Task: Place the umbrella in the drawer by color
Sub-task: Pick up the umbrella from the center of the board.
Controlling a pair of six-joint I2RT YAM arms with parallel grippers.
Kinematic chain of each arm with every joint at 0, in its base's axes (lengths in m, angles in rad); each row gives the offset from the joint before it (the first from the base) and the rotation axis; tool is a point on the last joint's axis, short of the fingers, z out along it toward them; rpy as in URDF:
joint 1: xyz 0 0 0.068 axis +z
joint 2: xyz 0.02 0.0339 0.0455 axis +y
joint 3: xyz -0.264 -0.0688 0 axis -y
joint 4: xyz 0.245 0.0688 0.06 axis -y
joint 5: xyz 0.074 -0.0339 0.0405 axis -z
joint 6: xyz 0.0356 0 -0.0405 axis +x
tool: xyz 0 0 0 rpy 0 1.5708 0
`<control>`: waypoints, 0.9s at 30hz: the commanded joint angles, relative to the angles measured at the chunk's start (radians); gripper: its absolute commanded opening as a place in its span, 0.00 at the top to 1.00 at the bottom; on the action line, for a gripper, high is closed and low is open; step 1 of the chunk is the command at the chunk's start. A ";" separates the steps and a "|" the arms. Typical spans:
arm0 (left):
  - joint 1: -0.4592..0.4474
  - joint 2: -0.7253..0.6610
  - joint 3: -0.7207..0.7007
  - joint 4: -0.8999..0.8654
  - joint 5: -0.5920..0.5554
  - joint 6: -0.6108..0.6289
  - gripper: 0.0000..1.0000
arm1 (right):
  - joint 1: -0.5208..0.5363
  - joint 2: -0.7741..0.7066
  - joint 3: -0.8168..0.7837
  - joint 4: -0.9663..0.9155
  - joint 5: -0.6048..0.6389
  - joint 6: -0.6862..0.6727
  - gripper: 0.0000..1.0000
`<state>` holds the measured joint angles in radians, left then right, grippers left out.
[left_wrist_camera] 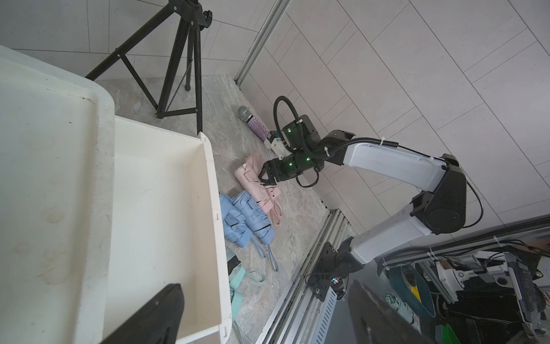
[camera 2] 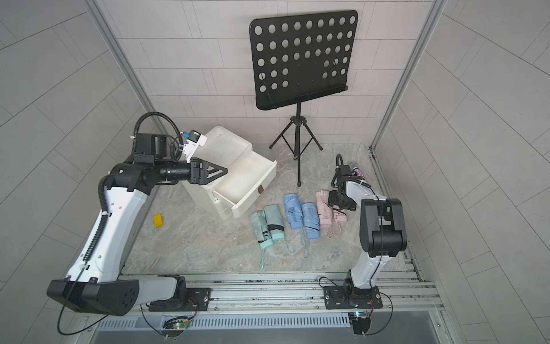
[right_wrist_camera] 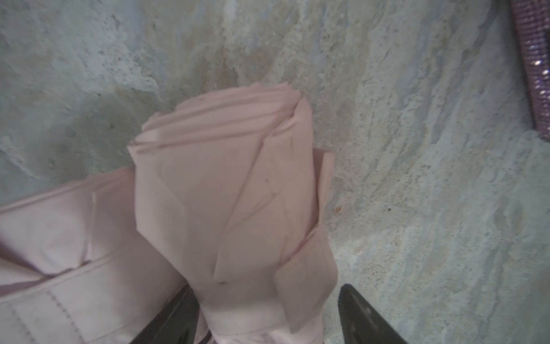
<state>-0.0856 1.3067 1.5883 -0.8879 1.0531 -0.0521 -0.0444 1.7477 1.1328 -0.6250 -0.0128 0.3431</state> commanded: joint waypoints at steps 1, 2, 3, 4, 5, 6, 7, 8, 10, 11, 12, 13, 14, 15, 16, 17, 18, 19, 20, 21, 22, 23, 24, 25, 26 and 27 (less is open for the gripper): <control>-0.002 -0.028 -0.007 -0.010 0.008 0.014 0.06 | -0.004 0.038 0.034 0.001 0.013 -0.010 0.23; -0.001 -0.030 -0.007 -0.008 0.007 0.014 0.06 | -0.004 0.050 0.039 0.004 0.013 -0.012 0.23; -0.001 -0.030 -0.007 -0.009 0.006 0.012 0.06 | -0.004 0.059 0.043 0.006 0.014 -0.012 0.23; -0.002 -0.030 -0.007 -0.009 0.005 0.012 0.06 | -0.004 0.071 0.046 0.009 0.013 -0.012 0.23; -0.002 -0.030 -0.007 -0.008 0.005 0.012 0.06 | -0.004 0.081 0.049 0.011 0.011 -0.012 0.23; -0.002 -0.032 -0.008 -0.009 0.006 0.013 0.06 | -0.004 0.088 0.051 0.013 0.008 -0.012 0.23; -0.002 -0.032 -0.011 -0.008 0.006 0.013 0.06 | -0.004 0.095 0.050 0.016 0.005 -0.012 0.23; -0.002 -0.033 -0.013 -0.008 0.007 0.012 0.06 | -0.004 0.100 0.049 0.020 0.006 -0.012 0.24; -0.002 -0.035 -0.018 -0.008 0.008 0.014 0.06 | -0.003 0.102 0.044 0.025 0.002 -0.012 0.25; -0.002 -0.035 -0.020 -0.009 0.005 0.016 0.06 | -0.004 0.101 0.040 0.030 -0.002 -0.013 0.27; -0.002 -0.035 -0.023 -0.009 0.000 0.019 0.06 | -0.004 0.099 0.035 0.031 -0.003 -0.013 0.29; -0.002 -0.035 -0.024 -0.008 -0.010 0.024 0.06 | -0.004 0.095 0.031 0.034 -0.004 -0.013 0.30; -0.003 -0.036 -0.027 -0.008 -0.016 0.027 0.06 | -0.004 0.090 0.026 0.039 -0.003 -0.014 0.33; -0.002 -0.034 -0.030 -0.008 -0.019 0.030 0.06 | -0.004 0.086 0.023 0.040 -0.004 -0.015 0.37; -0.002 -0.034 -0.032 -0.008 -0.022 0.032 0.07 | -0.005 0.083 0.022 0.041 -0.008 -0.016 0.43; -0.002 -0.033 -0.034 -0.008 -0.022 0.034 0.06 | -0.003 0.079 0.021 0.043 -0.011 -0.015 0.48; -0.002 -0.032 -0.037 -0.006 -0.025 0.034 0.06 | -0.005 0.075 0.020 0.042 -0.013 -0.016 0.52; -0.002 -0.030 -0.041 -0.005 -0.029 0.035 0.06 | -0.004 0.069 0.019 0.041 -0.017 -0.016 0.56; -0.002 -0.030 -0.045 -0.004 -0.033 0.037 0.06 | -0.004 0.060 0.018 0.043 -0.019 -0.016 0.59; -0.001 -0.030 -0.048 -0.003 -0.035 0.038 0.06 | -0.004 0.051 0.016 0.042 -0.018 -0.016 0.61; -0.002 -0.030 -0.050 -0.002 -0.042 0.041 0.06 | -0.005 0.037 0.011 0.043 -0.015 -0.014 0.61; -0.003 -0.030 -0.054 -0.001 -0.046 0.041 0.06 | -0.004 0.023 0.009 0.043 -0.016 -0.012 0.61; -0.002 -0.031 -0.054 0.001 -0.049 0.041 0.06 | -0.004 0.009 0.005 0.042 -0.016 -0.010 0.61; -0.002 -0.032 -0.056 0.000 -0.054 0.044 0.06 | -0.004 -0.007 0.003 0.040 -0.018 -0.010 0.62; -0.002 -0.030 -0.056 0.001 -0.056 0.043 0.07 | -0.003 -0.021 0.003 0.037 -0.017 -0.009 0.63; -0.002 -0.030 -0.056 0.002 -0.060 0.043 0.07 | -0.003 -0.039 0.001 0.035 -0.017 -0.009 0.63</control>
<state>-0.0856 1.2957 1.5402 -0.8879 1.0031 -0.0277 -0.0467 1.7840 1.1366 -0.5747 -0.0299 0.3328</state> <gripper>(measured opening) 0.936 0.457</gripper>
